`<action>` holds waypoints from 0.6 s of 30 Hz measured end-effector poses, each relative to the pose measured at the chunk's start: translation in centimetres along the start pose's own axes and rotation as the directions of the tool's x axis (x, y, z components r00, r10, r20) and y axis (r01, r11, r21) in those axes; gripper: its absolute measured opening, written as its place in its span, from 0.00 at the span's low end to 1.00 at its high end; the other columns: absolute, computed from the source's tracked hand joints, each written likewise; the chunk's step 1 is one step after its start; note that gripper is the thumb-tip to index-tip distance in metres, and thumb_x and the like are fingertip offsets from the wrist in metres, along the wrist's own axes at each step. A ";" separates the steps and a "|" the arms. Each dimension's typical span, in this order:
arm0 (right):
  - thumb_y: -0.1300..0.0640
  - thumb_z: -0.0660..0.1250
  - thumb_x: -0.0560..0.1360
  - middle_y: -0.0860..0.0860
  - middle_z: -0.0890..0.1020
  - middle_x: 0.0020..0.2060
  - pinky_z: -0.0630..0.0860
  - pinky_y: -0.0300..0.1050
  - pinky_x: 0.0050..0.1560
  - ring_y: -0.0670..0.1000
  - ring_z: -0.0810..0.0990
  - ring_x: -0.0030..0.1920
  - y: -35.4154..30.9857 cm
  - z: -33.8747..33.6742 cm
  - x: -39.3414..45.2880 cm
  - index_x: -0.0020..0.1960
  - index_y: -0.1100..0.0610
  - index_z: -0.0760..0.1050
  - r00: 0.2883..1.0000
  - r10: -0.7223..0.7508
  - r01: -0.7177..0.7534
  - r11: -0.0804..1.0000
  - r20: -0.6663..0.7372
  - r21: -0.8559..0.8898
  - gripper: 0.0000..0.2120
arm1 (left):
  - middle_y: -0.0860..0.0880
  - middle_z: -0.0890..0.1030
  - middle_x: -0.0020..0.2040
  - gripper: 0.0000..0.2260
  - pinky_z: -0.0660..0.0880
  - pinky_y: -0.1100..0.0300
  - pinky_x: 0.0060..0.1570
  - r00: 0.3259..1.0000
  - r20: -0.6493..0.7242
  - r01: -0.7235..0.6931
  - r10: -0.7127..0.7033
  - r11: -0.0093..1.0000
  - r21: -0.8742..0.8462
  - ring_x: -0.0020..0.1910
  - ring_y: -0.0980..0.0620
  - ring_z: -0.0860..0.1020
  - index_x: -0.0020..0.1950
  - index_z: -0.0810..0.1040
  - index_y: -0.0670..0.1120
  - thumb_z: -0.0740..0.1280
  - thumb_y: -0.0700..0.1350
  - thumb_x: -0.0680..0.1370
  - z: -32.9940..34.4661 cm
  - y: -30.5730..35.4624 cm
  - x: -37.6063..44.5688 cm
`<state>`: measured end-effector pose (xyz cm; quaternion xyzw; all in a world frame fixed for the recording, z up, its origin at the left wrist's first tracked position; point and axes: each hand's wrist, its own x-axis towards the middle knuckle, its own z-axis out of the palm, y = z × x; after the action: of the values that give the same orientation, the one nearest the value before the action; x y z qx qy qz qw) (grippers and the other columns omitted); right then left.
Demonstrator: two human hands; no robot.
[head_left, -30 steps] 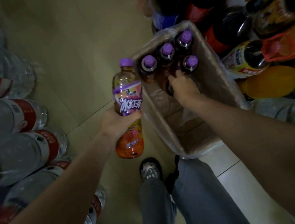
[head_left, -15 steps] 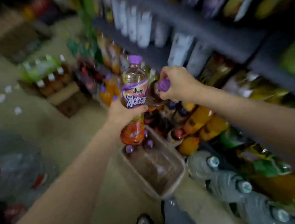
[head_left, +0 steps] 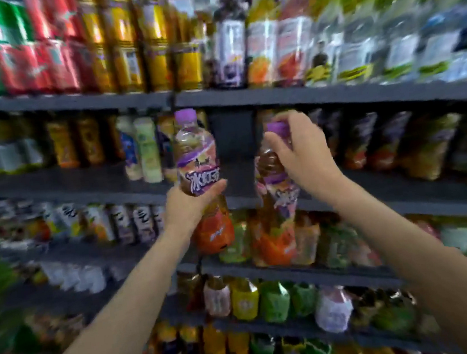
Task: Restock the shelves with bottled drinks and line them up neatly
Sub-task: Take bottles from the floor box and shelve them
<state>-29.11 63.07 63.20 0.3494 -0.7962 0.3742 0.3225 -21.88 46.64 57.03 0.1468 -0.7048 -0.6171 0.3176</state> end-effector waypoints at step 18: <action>0.59 0.58 0.78 0.63 0.72 0.51 0.60 0.24 0.59 0.47 0.68 0.53 24.9 -13.4 -0.1 0.59 0.69 0.69 0.940 -0.055 0.052 0.998 -0.336 -0.020 0.16 | 0.47 0.78 0.58 0.28 0.69 0.49 0.64 0.970 0.240 -0.088 0.042 0.979 0.182 0.60 0.47 0.75 0.51 0.71 0.59 0.80 0.51 0.56 29.3 0.4 2.5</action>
<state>-45.50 85.97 60.78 0.3003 -0.7216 0.4152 0.4655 -42.16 68.01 56.99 0.0792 -0.7978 -0.5489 0.2365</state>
